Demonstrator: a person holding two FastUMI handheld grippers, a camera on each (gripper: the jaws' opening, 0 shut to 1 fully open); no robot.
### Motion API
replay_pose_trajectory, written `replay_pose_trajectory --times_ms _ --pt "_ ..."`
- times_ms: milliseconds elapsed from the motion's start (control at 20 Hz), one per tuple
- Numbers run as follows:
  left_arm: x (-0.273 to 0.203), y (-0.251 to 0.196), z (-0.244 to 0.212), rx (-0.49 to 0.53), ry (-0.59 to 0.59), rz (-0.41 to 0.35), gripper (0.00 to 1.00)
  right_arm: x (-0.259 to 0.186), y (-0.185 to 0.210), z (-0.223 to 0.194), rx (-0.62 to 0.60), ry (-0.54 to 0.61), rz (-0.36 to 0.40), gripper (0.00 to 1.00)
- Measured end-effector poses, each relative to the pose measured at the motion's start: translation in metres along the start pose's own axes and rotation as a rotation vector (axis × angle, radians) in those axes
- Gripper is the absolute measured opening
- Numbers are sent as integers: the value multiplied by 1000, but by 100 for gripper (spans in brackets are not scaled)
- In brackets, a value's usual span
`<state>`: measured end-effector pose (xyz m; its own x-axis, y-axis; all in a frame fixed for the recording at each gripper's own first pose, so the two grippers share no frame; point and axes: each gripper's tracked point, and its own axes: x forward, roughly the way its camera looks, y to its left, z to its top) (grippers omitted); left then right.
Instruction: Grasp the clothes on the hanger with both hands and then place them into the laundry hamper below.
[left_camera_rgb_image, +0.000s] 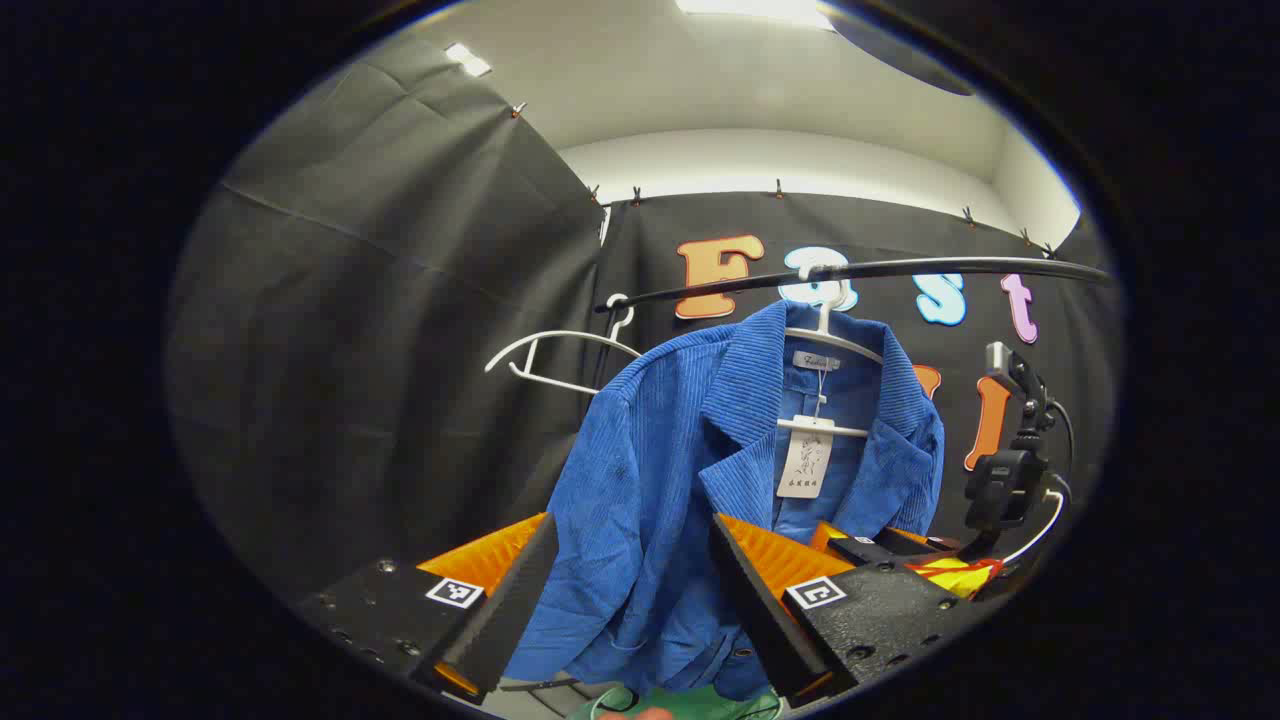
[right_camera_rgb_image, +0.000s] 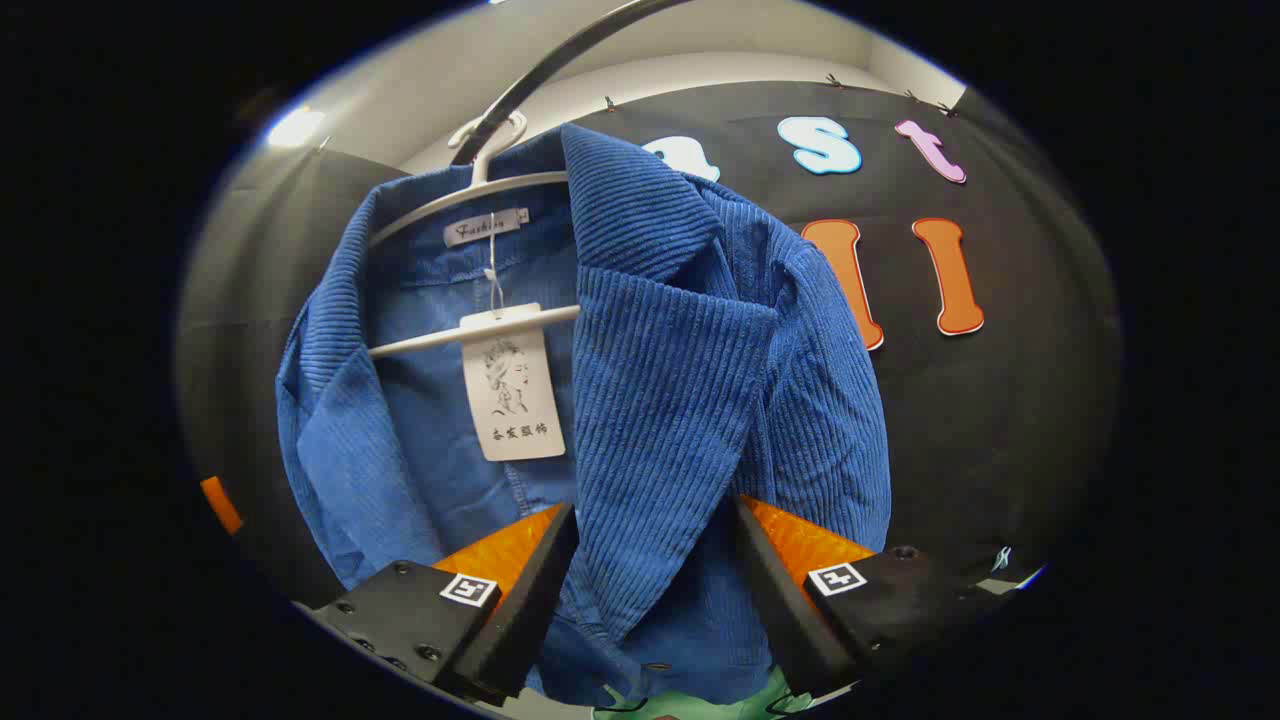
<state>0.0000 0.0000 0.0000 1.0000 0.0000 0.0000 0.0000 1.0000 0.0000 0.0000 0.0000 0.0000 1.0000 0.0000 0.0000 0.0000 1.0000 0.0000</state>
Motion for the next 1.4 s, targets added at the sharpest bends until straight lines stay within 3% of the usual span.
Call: replay_pose_trajectory --times_ms 100,150,200,250,400,450,550,700,1150,1250,1400 --pt "-5 2 -2 -6 1 16 92 10 -12 -1 -21 -4 -26 97" --pt "-7 3 -4 -6 7 18 95 12 -17 -2 -21 4 -29 97" --pt "-6 3 -5 -3 10 18 92 12 -24 -2 -13 14 -32 81" --pt "-6 2 -6 1 10 19 95 11 -32 -2 -2 22 -27 64" --pt "0 -6 -12 3 12 3 92 0 -43 4 61 34 53 14" --pt "2 -11 -14 0 15 -9 95 -3 -48 5 68 42 67 15" --pt "9 -25 -21 -12 26 -42 92 -12 -65 18 68 7 41 8" --pt "14 -44 -34 -36 52 -93 95 -35 -82 46 40 -80 21 8" --pt "42 -97 -60 -118 93 -213 92 -91 -101 118 -38 -266 24 7" --pt "54 -102 -63 -123 69 -181 95 -103 -99 133 -70 -308 34 8" --pt "78 -97 -71 -91 20 -109 92 -120 -93 149 -96 -358 54 7"
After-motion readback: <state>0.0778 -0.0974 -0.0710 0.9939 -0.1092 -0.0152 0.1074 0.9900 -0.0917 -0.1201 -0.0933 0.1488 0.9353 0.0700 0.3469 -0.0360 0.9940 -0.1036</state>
